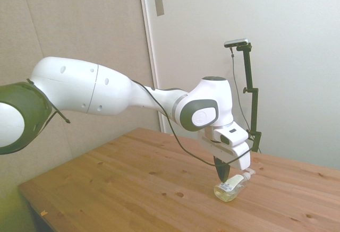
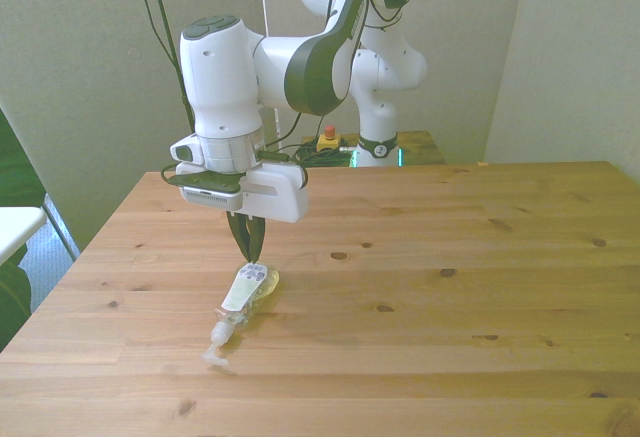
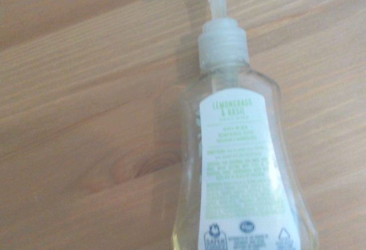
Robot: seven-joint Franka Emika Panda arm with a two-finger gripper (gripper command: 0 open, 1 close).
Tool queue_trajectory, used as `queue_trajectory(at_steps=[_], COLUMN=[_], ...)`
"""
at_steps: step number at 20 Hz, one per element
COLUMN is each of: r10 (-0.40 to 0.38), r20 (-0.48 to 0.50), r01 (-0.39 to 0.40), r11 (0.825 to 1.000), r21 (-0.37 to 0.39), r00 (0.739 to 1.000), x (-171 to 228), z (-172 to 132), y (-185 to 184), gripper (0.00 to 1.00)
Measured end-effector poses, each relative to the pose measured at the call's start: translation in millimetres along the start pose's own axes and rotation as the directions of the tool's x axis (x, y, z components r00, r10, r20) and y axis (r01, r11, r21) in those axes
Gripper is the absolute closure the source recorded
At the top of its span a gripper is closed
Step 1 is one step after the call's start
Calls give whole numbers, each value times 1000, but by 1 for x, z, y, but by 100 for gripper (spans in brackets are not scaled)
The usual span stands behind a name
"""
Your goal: Knock down the sanitizer
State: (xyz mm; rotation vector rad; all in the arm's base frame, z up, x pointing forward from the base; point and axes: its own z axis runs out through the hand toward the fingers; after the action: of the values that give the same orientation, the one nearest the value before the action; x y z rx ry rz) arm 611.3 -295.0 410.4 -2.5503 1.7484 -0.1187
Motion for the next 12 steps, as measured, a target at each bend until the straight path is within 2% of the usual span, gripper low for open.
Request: queue_trajectory(at_steps=[12], r10=[-61], r20=[52], r01=[62], r11=[998], r21=[-10], r00=[997], x=[-71], z=[-15], y=[40], gripper=[0])
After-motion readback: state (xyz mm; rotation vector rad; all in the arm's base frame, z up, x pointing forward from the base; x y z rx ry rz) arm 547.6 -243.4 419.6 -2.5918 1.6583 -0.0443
